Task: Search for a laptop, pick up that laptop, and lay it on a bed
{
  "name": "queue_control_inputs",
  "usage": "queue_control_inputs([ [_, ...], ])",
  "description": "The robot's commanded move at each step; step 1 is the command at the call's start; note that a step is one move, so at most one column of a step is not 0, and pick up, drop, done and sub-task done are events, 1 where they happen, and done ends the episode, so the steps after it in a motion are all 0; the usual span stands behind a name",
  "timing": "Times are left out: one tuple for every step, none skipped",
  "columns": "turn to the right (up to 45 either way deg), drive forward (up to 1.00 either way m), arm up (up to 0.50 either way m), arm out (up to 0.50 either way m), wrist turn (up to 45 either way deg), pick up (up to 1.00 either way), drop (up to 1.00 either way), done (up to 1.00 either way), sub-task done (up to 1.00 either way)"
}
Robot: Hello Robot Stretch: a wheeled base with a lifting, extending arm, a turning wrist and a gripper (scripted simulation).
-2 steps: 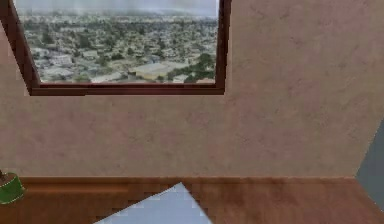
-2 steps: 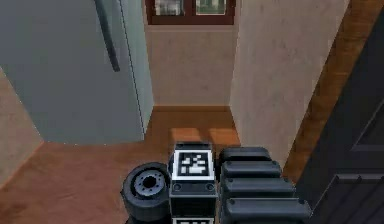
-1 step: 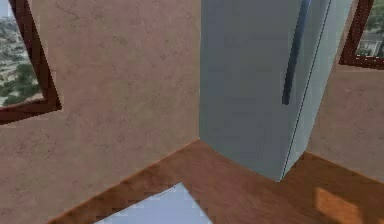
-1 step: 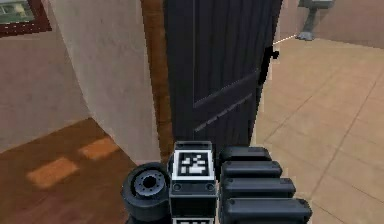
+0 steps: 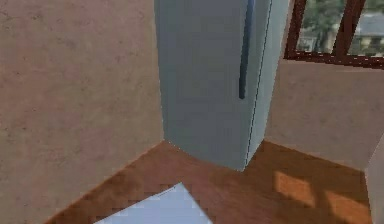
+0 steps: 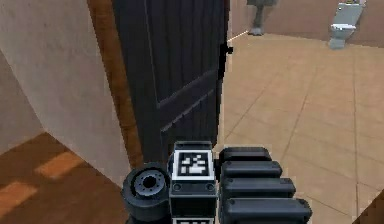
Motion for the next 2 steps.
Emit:
queue_control_inputs([
  [0.0, 0.15, 0.00, 0.00, 0.0, 0.00, 0.00, 0.00, 0.00],
  [45.0, 0.00, 0.00, 0.00, 0.0, 0.00, 0.00, 0.00, 0.00],
])
